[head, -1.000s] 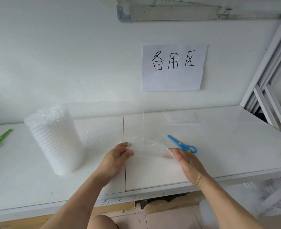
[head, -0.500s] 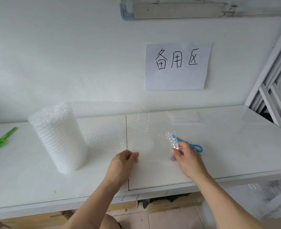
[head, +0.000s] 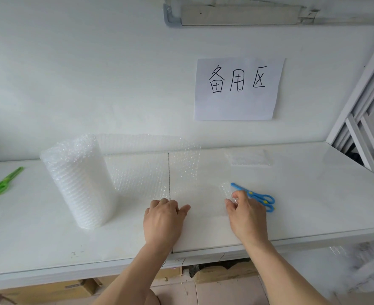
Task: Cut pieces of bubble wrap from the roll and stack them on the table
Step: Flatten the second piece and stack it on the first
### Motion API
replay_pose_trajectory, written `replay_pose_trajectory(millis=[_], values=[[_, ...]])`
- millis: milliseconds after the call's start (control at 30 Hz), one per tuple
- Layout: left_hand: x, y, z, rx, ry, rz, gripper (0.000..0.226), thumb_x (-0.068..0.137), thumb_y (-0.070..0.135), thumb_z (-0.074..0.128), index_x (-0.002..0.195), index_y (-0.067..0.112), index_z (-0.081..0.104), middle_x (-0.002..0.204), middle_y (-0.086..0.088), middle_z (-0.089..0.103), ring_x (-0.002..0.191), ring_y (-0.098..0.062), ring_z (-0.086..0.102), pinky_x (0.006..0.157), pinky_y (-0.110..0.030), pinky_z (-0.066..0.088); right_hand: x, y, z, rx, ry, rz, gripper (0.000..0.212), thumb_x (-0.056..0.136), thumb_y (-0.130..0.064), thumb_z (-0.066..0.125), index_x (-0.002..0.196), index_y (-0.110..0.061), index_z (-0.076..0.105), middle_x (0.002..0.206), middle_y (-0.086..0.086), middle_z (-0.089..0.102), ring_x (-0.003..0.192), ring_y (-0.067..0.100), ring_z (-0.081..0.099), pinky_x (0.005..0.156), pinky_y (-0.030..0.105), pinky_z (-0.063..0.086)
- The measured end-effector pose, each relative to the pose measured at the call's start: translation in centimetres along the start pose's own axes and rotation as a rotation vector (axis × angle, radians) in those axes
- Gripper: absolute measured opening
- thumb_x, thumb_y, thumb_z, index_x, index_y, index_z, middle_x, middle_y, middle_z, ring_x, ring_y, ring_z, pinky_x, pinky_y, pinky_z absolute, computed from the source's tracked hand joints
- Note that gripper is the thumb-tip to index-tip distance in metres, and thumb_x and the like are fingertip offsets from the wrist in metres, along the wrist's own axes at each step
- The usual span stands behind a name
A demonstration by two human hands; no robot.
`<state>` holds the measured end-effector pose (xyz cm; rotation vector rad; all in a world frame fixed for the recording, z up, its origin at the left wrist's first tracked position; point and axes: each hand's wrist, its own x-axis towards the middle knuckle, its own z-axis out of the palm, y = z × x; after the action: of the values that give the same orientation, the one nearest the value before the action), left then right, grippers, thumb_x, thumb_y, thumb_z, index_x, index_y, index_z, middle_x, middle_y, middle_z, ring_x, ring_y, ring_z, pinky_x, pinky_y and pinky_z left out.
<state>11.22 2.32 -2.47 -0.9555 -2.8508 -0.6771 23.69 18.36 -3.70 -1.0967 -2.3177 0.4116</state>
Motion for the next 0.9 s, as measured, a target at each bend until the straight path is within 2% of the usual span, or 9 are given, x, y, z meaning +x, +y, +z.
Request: replay_pose_trajectory(millis=[167, 300, 400, 500, 533, 600, 700, 800, 900], values=[[-0.2, 0.2, 0.4, -0.033, 0.044, -0.01, 0.032, 0.095, 0.05, 0.05, 0.103, 0.02, 0.056, 0.111, 0.004, 0.057, 0.109, -0.021, 0.05, 0.089, -0.03, 0.037, -0.2, 0.0, 0.0, -0.048, 0.003, -0.028, 0.031, 0.091, -0.033, 0.062, 0.115, -0.013, 0.06, 0.09, 0.005, 0.073, 0.091, 0.031, 0.064, 0.084, 0.041, 0.046], [-0.2, -0.4, 0.9, -0.039, 0.002, 0.176, 0.047, 0.099, 0.031, 0.048, 0.145, 0.028, 0.037, 0.157, 0.003, 0.025, 0.144, -0.024, 0.023, 0.114, -0.035, 0.022, 0.1, 0.4, 0.3, -0.046, -0.019, -0.002, 0.045, 0.086, -0.031, 0.068, 0.125, -0.011, 0.057, 0.104, 0.007, 0.067, 0.1, 0.033, 0.058, 0.087, 0.043, 0.047], [0.3, -0.8, 0.6, 0.057, -0.106, 0.374, 0.041, 0.103, 0.023, 0.036, 0.141, 0.037, 0.046, 0.16, 0.012, 0.025, 0.151, -0.022, 0.005, 0.119, -0.034, 0.007, 0.0, 0.8, 0.6, -0.095, 0.009, -0.105, 0.041, 0.083, -0.022, 0.074, 0.12, -0.009, 0.064, 0.114, 0.012, 0.065, 0.102, 0.038, 0.061, 0.084, 0.046, 0.05], [1.3, -1.1, -0.3, 0.055, -0.247, 0.373, 0.038, 0.104, 0.03, 0.035, 0.136, 0.041, 0.052, 0.154, 0.02, 0.033, 0.15, -0.016, 0.007, 0.118, -0.031, 0.006, 0.0, 0.5, 0.2, -0.171, 0.068, -0.251, 0.025, 0.091, -0.028, 0.054, 0.101, -0.014, 0.072, 0.121, 0.006, 0.067, 0.112, 0.034, 0.062, 0.086, 0.045, 0.049], [1.7, -1.1, -0.5, 0.042, -0.281, 0.351, 0.035, 0.104, 0.035, 0.037, 0.133, 0.042, 0.054, 0.152, 0.022, 0.035, 0.149, -0.015, 0.01, 0.117, -0.031, 0.008, 0.0, -0.1, -0.1, -0.196, 0.013, -0.287, 0.037, 0.093, -0.036, 0.041, 0.101, -0.017, 0.072, 0.128, 0.003, 0.065, 0.121, 0.03, 0.058, 0.091, 0.045, 0.047], [2.2, -0.6, -0.7, 0.007, -0.294, 0.312, 0.032, 0.102, 0.044, 0.038, 0.126, 0.041, 0.06, 0.146, 0.023, 0.042, 0.145, -0.014, 0.02, 0.115, -0.032, 0.015, 0.5, -1.5, -0.8, -0.249, -0.175, -0.339, 0.054, 0.098, -0.048, 0.022, 0.127, -0.025, 0.061, 0.151, -0.003, 0.044, 0.144, 0.022, 0.033, 0.109, 0.045, 0.033], [2.0, 0.2, -0.1, 0.023, -0.21, 0.297, 0.032, 0.101, 0.047, 0.039, 0.119, 0.032, 0.061, 0.135, 0.018, 0.05, 0.135, -0.012, 0.033, 0.109, -0.03, 0.023, 1.1, -2.8, -0.9, -0.304, -0.502, -0.334, 0.061, 0.099, -0.057, 0.01, 0.154, -0.032, 0.016, 0.164, -0.011, 0.001, 0.151, 0.013, -0.007, 0.12, 0.041, 0.005], [1.1, 0.5, 0.7, 0.059, -0.134, 0.312, 0.032, 0.102, 0.043, 0.037, 0.125, 0.027, 0.052, 0.135, 0.012, 0.047, 0.133, -0.014, 0.033, 0.109, -0.03, 0.023, 1.0, -2.6, -0.7, -0.351, -0.614, -0.286, 0.064, 0.098, -0.058, 0.008, 0.156, -0.031, 0.003, 0.164, -0.01, -0.01, 0.15, 0.011, -0.014, 0.12, 0.039, 0.001], [0.9, 0.3, 1.1, 0.124, -0.196, 0.302, 0.045, 0.105, 0.042, 0.026, 0.148, 0.028, 0.032, 0.157, 0.01, 0.028, 0.146, -0.018, 0.018, 0.117, -0.034, 0.013, 0.9, -2.3, -0.6, -0.385, -0.659, -0.239, 0.065, 0.098, -0.058, 0.009, 0.156, -0.031, -0.002, 0.163, -0.01, -0.015, 0.149, 0.012, -0.016, 0.12, 0.039, -0.002]])
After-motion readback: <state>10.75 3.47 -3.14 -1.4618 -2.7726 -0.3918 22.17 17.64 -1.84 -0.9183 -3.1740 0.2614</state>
